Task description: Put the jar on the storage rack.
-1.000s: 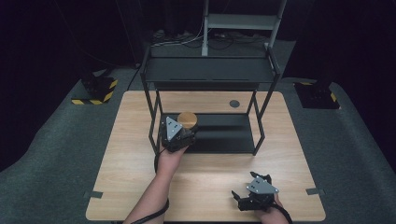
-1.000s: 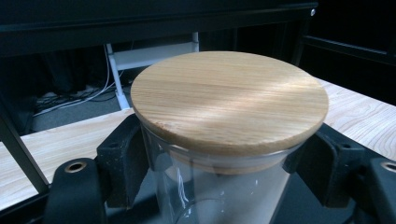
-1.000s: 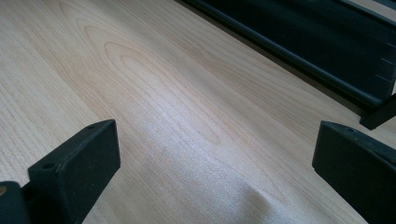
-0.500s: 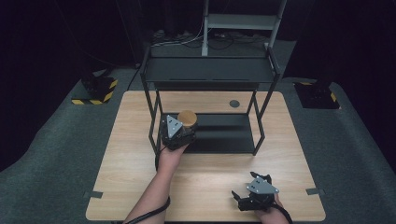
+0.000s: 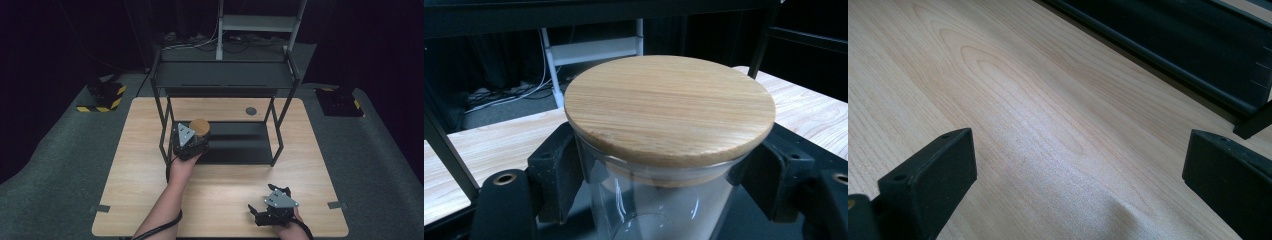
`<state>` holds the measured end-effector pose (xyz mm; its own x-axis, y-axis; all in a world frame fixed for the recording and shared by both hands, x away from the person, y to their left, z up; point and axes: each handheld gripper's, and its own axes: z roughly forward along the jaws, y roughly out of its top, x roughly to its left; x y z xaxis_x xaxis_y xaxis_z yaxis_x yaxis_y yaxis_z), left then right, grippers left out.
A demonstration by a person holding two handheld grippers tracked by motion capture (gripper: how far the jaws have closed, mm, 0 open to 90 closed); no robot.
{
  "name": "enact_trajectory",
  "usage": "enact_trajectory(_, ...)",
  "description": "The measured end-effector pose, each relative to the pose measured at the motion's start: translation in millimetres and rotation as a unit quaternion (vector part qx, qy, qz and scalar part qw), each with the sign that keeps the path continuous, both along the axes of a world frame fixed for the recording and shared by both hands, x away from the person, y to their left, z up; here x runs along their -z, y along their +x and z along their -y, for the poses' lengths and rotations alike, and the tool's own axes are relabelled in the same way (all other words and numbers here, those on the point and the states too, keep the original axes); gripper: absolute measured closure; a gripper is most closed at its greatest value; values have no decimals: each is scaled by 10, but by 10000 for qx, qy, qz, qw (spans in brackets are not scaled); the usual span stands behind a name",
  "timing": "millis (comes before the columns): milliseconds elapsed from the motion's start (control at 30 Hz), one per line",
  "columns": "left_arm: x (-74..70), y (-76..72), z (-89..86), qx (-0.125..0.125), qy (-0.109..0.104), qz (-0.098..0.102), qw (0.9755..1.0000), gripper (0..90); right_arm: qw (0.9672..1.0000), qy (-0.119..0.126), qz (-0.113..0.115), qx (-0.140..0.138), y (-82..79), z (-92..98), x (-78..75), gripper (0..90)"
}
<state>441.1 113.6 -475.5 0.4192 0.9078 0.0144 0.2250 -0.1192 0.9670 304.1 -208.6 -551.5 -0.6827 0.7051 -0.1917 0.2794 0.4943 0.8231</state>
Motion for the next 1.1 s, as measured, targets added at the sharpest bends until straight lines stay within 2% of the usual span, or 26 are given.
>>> enact_trajectory(1100,92,56,4,-24,2,-124,9999,263,10000,13,-1,1,1,5,-1,0)
